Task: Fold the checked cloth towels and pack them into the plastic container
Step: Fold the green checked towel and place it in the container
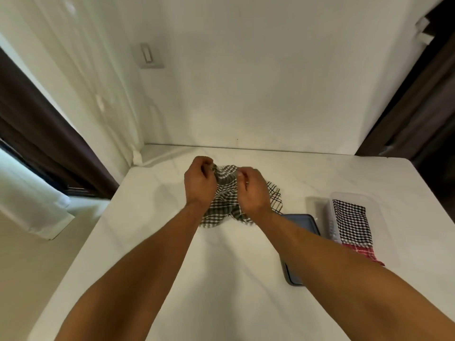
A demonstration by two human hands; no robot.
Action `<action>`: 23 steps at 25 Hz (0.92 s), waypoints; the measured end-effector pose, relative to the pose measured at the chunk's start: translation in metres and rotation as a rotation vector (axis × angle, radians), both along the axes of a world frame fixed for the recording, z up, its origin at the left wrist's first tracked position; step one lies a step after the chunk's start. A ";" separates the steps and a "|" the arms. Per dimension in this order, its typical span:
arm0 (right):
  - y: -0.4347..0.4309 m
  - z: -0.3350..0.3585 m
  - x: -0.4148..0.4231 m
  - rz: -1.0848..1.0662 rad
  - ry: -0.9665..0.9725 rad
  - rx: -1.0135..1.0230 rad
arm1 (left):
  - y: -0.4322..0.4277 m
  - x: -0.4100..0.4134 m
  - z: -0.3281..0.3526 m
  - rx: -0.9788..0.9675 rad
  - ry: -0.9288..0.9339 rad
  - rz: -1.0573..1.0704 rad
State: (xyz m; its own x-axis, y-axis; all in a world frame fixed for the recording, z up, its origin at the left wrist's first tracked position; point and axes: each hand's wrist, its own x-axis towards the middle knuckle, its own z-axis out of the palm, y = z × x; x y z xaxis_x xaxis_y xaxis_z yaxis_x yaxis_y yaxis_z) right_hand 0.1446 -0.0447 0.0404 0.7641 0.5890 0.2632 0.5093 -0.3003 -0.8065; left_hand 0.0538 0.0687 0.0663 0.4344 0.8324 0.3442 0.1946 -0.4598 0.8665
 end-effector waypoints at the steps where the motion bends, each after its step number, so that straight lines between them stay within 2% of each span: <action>1: 0.002 0.008 0.009 0.086 -0.088 -0.033 | 0.000 0.004 0.006 0.016 0.021 -0.088; 3: 0.006 0.021 0.026 0.308 -0.137 -0.085 | -0.004 0.010 0.013 0.062 0.093 -0.296; 6: 0.007 0.044 0.039 0.521 0.052 -0.146 | -0.004 0.015 0.019 0.115 0.169 -0.458; 8: 0.002 0.051 0.049 0.550 0.130 -0.248 | -0.004 0.016 0.022 0.213 0.226 -0.482; 10: -0.007 0.047 0.057 0.554 0.127 -0.349 | -0.002 0.015 0.026 0.345 0.281 -0.459; 14: -0.006 0.050 0.049 0.491 0.262 -0.148 | 0.004 0.005 0.034 0.670 0.447 -0.429; 15: -0.003 0.052 0.046 0.514 0.243 -0.175 | 0.010 0.001 0.033 0.749 0.506 -0.426; 16: -0.001 0.051 0.045 0.555 0.152 -0.280 | 0.016 -0.005 0.032 0.807 0.570 -0.428; 18: -0.006 0.042 0.051 0.676 -0.075 -0.685 | 0.031 -0.021 0.030 0.854 0.722 -0.426; 20: -0.023 0.026 0.062 0.690 -0.092 -1.047 | 0.047 -0.039 0.030 0.833 0.864 -0.406; 21: -0.034 0.020 0.066 0.653 -0.077 -1.108 | 0.053 -0.047 0.030 0.824 0.932 -0.408; 22: -0.040 0.015 0.070 0.606 -0.072 -1.061 | 0.058 -0.054 0.029 0.831 1.003 -0.423; 23: -0.042 0.014 0.073 0.504 -0.025 -0.889 | 0.062 -0.059 0.027 0.843 1.067 -0.444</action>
State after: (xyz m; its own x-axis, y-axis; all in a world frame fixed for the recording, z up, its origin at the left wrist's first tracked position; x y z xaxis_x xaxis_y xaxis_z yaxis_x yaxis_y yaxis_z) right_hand 0.2173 -0.0862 0.0543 0.3734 0.8302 -0.4139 0.7557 -0.5310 -0.3835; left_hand -0.0050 0.1305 0.0933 0.9610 0.2765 0.0075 0.2742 -0.9486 -0.1578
